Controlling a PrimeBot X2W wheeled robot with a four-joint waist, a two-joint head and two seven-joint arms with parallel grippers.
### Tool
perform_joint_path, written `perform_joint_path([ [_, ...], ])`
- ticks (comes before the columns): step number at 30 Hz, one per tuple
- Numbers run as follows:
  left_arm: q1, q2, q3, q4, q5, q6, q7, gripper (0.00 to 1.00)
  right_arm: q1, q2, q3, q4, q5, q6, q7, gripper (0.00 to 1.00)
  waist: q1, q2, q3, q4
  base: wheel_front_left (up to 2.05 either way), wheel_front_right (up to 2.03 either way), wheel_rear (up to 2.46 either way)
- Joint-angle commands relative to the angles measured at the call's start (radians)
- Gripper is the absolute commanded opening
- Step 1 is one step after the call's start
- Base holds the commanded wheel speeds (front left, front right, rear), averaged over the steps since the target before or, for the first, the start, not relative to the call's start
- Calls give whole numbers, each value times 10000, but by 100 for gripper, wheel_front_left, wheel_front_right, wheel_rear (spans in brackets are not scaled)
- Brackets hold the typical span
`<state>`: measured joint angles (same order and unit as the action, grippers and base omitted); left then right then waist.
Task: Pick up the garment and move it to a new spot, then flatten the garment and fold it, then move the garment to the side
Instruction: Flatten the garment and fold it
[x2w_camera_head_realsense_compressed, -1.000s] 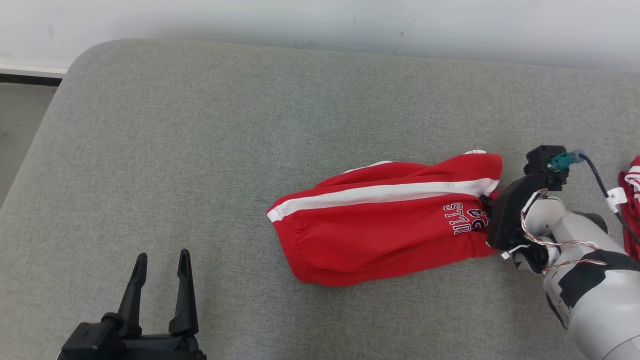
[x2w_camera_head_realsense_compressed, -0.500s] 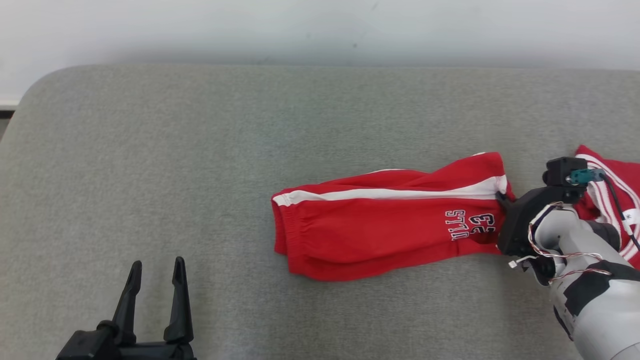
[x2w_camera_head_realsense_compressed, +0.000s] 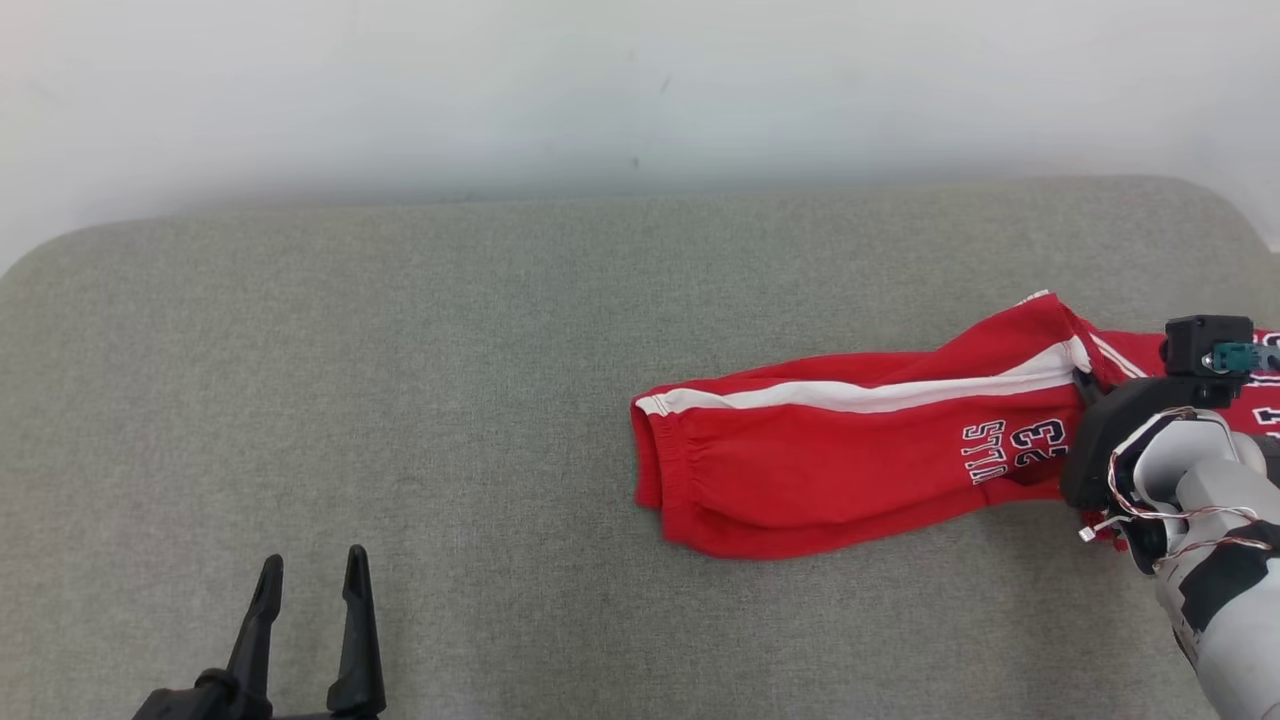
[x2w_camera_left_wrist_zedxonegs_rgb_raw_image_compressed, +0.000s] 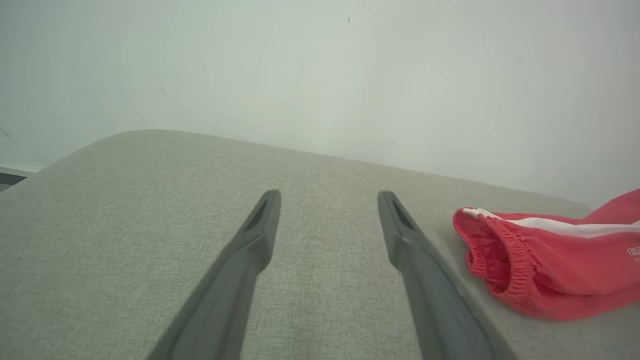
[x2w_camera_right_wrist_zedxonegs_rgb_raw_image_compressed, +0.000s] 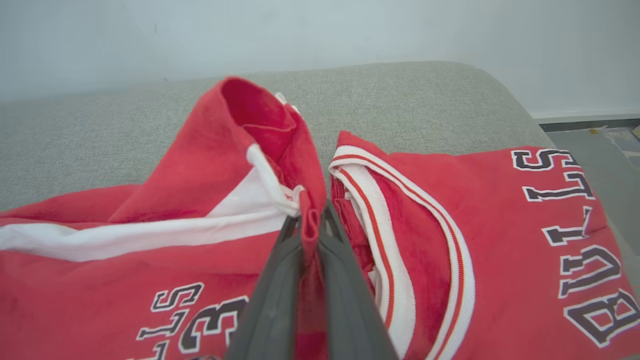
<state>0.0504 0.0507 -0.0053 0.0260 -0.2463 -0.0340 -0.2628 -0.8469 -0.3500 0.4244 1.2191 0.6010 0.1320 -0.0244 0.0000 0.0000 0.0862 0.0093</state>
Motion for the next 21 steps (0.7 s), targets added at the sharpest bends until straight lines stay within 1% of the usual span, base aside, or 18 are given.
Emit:
perform_joint_path([
  [1,175,-2,0,14,-42,48,-20,100,-123,69,-49,75,-155,-31,-52,0,0,0,-132,-69,0,0,0],
  [4,218,-2,-12,-4,-77,65,-20,100,-196,368,7,31,-362,-31,-53,0,0,0,-185,-60,0,0,0],
  [8,282,-2,22,-25,-129,87,-20,100,-161,945,284,-474,-569,-31,262,0,0,0,-219,-41,0,0,0],
  [12,344,-4,7,-42,-166,141,-20,100,163,1643,737,-1233,-758,-31,802,0,0,0,-216,15,0,0,0],
  [13,344,-4,7,-42,-166,141,-20,100,163,1643,737,-1233,-758,-31,802,0,0,0,-216,15,0,0,0],
  [15,336,-4,-29,-45,-199,161,-20,100,346,1986,941,-1665,-771,-31,1089,0,0,0,-198,69,0,0,0],
  [21,240,-2,-122,-30,-260,183,-20,100,927,2644,1253,-2850,-776,-31,1715,0,0,0,-133,304,0,0,0],
])
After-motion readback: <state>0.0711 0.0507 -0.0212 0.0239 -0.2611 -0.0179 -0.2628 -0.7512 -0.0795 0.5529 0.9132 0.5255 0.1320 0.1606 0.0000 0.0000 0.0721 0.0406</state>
